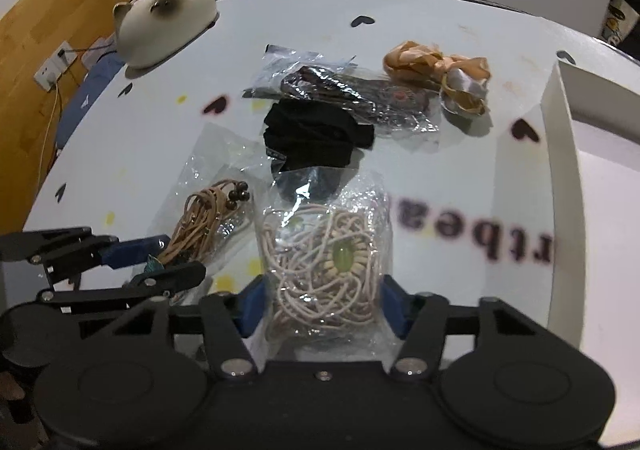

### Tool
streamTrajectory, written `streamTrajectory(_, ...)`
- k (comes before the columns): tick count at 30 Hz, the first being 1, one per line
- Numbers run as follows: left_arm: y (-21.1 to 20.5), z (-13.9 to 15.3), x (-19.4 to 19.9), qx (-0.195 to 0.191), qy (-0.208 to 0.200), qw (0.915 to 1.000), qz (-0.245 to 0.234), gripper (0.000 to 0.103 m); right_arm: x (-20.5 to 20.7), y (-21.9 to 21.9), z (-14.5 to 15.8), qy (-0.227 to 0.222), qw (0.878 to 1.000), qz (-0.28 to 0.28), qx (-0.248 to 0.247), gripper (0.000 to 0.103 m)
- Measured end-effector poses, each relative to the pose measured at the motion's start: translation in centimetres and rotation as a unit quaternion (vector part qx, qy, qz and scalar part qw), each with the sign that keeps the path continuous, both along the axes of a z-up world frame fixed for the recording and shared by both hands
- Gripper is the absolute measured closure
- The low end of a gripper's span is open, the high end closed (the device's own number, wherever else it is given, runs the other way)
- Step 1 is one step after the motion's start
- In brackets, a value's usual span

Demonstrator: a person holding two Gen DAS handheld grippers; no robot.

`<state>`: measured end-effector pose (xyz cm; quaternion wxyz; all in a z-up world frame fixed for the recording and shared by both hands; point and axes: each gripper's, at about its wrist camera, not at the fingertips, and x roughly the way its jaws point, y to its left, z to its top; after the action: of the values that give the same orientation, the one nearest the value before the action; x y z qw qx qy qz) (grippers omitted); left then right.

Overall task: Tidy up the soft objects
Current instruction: 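Grasp the bag of beaded cord with the right gripper, then grasp the bag of tan cords with the left gripper while the right gripper lifts its bag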

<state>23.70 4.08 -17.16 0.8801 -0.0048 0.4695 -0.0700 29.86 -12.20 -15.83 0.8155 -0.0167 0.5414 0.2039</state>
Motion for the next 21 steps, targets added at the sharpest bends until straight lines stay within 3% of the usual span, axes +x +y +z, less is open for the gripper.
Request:
streamTrajectory(10,0.7,1.9,-1.6,-0.055,-0.012,0.9975,0.041,0.072,-2.9,-1.1,2.1,-0.023,0.999,-0.032,0.008,0.050)
streamTrajectory(21,-0.7,4.8,-3.5,-0.069,-0.036,0.9955,0.054,0.072,-5.6,-3.8,5.1,-0.061,0.995,-0.073,0.029,0.050)
